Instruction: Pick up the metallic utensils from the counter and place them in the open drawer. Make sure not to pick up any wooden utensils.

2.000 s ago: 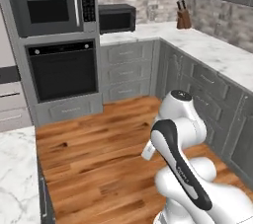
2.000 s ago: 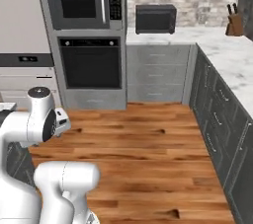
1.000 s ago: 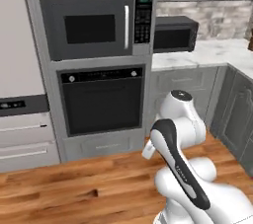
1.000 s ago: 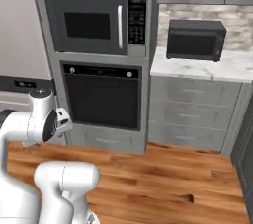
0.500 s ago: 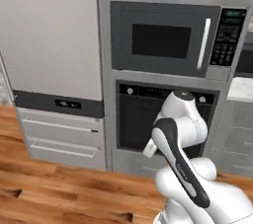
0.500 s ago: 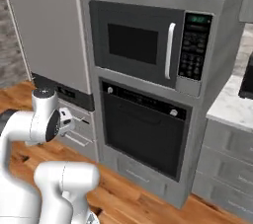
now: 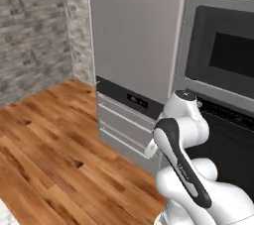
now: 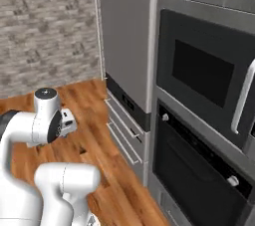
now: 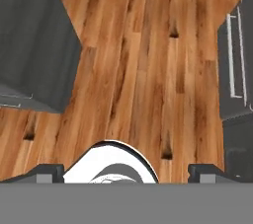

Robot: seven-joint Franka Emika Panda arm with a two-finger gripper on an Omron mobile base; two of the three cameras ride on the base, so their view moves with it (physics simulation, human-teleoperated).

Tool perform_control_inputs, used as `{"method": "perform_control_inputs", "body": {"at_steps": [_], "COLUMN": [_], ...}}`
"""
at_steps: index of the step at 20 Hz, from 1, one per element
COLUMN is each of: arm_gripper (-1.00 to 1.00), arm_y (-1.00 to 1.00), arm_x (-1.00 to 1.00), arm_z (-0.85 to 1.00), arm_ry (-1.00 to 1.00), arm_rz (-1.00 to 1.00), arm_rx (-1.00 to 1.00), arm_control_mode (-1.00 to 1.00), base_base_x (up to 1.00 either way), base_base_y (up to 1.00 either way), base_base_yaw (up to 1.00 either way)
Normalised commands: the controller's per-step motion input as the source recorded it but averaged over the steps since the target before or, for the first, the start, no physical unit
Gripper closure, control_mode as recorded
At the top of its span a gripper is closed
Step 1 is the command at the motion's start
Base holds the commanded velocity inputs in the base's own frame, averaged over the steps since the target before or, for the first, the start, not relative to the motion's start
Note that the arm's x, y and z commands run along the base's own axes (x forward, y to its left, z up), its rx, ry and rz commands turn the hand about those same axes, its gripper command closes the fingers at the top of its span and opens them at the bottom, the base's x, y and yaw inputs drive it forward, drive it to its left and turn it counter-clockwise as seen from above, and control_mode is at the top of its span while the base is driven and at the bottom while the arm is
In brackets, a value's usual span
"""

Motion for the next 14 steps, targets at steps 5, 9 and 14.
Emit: {"method": "perform_control_inputs", "body": {"at_steps": [5,9,14], "arm_gripper": [-1.00,-1.00,-1.00], "arm_y": [0.00,0.00,0.00], "arm_x": [0.00,0.00,0.00], "arm_z": [0.00,0.00,0.00], "arm_ry": [0.00,0.00,0.00], "arm_rz": [0.00,0.00,0.00], "arm_rx": [0.00,0.00,0.00], "arm_control_mode": [1.00,1.00,1.00], "base_base_x": [0.88,1.00,0.89], "base_base_y": [0.00,0.00,0.00], "base_base_yaw": [0.72,0.55,0.67]}}
